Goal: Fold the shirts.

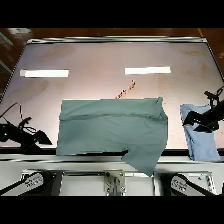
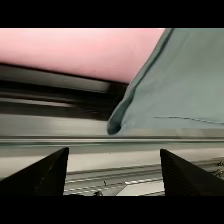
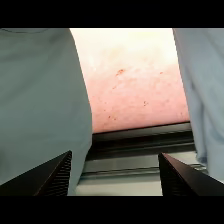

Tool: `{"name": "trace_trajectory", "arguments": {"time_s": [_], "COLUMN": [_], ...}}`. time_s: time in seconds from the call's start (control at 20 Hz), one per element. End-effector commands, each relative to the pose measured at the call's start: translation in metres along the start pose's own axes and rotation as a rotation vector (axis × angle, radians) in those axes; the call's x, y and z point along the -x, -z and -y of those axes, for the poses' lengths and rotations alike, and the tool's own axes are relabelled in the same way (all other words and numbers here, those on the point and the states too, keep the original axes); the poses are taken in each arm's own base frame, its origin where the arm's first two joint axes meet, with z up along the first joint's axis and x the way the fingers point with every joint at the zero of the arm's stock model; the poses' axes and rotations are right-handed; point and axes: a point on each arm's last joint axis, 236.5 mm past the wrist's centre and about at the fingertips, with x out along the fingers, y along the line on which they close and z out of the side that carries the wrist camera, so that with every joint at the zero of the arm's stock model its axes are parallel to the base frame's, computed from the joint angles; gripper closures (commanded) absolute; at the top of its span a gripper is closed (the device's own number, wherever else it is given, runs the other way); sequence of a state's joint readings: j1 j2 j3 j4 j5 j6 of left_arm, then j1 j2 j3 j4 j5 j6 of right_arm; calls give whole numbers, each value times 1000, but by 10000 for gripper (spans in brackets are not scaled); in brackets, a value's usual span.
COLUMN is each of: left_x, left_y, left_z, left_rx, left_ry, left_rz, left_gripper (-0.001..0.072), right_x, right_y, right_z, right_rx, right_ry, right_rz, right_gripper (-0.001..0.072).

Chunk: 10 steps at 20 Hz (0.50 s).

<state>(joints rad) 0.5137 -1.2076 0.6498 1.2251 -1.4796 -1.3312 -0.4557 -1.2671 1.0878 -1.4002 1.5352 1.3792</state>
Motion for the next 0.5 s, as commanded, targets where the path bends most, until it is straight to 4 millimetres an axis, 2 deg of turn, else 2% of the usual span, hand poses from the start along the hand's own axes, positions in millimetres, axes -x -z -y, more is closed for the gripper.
{"name": "trace_trajectory", "arguments": {"time_s": [0.0, 0.2, 0.35, 0.4, 0.45], "left_x": [-37, -57, -58, -58, -57], "left_y": [12, 17, 5, 0, -4], "left_z": [0, -3, 3, 5, 8], "left_rx": [36, 73, 92, 96, 95], "left_ry": [69, 87, 115, 125, 138], "left_rz": [19, 8, 61, 79, 97], "left_gripper": [33, 34, 43, 89, 167], "right_x": [-9, -18, -18, -18, -18], "right_y": [13, 15, 12, 13, 13], "right_z": [2, -1, -5, -5, -5], "right_rx": [-48, -53, -55, -55, -55], "right_ry": [-72, -90, -109, -109, -109], "right_rz": [-21, -23, -13, -14, -14], "right_gripper": [41, 41, 41, 41, 41]}}
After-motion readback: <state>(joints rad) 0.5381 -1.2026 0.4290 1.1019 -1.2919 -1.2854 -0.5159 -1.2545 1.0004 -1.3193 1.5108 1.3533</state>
